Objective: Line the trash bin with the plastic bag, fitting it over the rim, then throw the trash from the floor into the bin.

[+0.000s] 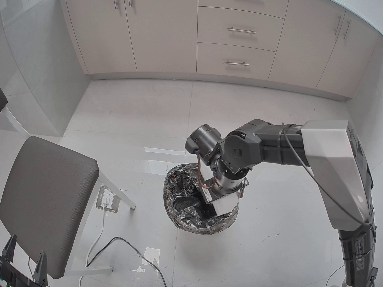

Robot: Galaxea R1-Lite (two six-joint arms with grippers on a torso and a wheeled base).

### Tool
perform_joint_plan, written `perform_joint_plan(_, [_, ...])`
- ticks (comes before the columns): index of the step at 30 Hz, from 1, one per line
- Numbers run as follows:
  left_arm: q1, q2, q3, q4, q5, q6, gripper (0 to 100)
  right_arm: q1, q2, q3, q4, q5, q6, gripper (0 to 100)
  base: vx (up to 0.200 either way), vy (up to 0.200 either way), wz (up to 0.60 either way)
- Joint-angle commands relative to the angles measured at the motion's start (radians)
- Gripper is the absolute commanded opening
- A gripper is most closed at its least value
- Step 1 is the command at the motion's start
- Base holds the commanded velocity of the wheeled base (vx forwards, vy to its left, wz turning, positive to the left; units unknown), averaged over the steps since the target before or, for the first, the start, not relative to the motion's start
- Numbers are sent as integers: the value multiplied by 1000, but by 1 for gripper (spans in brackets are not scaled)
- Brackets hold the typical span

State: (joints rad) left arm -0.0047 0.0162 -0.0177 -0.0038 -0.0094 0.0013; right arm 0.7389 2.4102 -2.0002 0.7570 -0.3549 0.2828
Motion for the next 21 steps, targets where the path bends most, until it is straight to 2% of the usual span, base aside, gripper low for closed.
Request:
perform_joint_plan(1, [0, -15, 18, -1, 0, 0, 100, 16, 23, 0, -4, 5, -1, 0, 0, 0, 0])
perform_joint_plan(21, [0, -15, 18, -1, 0, 0, 100, 34, 109, 0, -96, 19, -1, 0, 0, 0, 0])
